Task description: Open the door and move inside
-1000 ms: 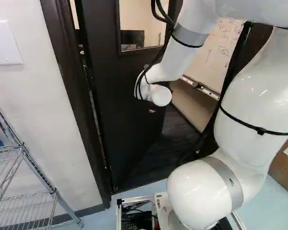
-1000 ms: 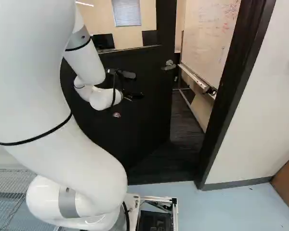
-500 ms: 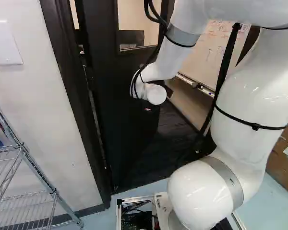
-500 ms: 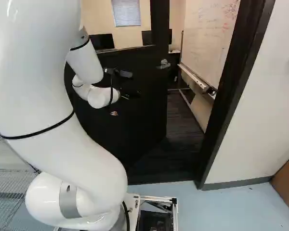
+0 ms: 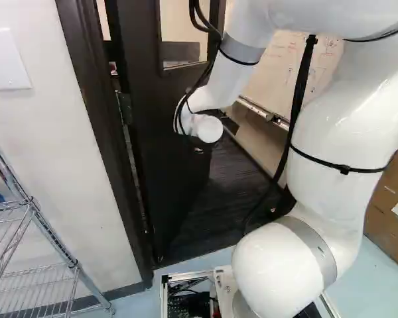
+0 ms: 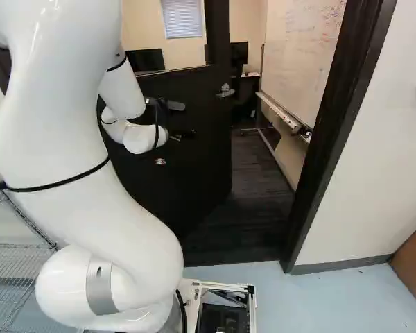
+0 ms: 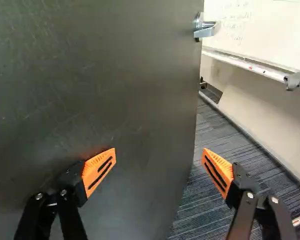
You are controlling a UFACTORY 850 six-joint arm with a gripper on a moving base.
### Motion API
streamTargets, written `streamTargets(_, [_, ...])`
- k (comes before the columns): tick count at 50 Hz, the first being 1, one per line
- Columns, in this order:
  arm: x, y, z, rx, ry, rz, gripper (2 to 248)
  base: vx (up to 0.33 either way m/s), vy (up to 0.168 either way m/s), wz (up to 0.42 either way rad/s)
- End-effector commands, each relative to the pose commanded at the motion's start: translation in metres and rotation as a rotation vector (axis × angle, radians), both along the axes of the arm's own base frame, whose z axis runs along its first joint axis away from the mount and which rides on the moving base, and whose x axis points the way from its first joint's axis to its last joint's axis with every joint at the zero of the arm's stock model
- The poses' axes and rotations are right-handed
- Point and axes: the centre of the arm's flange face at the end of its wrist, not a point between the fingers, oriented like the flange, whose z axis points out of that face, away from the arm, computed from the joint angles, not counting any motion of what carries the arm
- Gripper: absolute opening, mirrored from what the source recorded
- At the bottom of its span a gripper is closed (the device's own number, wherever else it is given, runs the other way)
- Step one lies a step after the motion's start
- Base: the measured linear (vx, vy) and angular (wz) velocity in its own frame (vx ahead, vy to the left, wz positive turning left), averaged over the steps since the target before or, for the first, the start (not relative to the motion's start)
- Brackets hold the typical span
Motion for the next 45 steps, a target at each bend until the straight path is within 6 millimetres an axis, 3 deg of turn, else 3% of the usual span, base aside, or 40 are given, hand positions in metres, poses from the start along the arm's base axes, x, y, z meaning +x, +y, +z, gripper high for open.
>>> streamTargets(45, [0.022,0.051,-0.001,-0.019,-0.017,0.125,247,0.0,0.0,0.0])
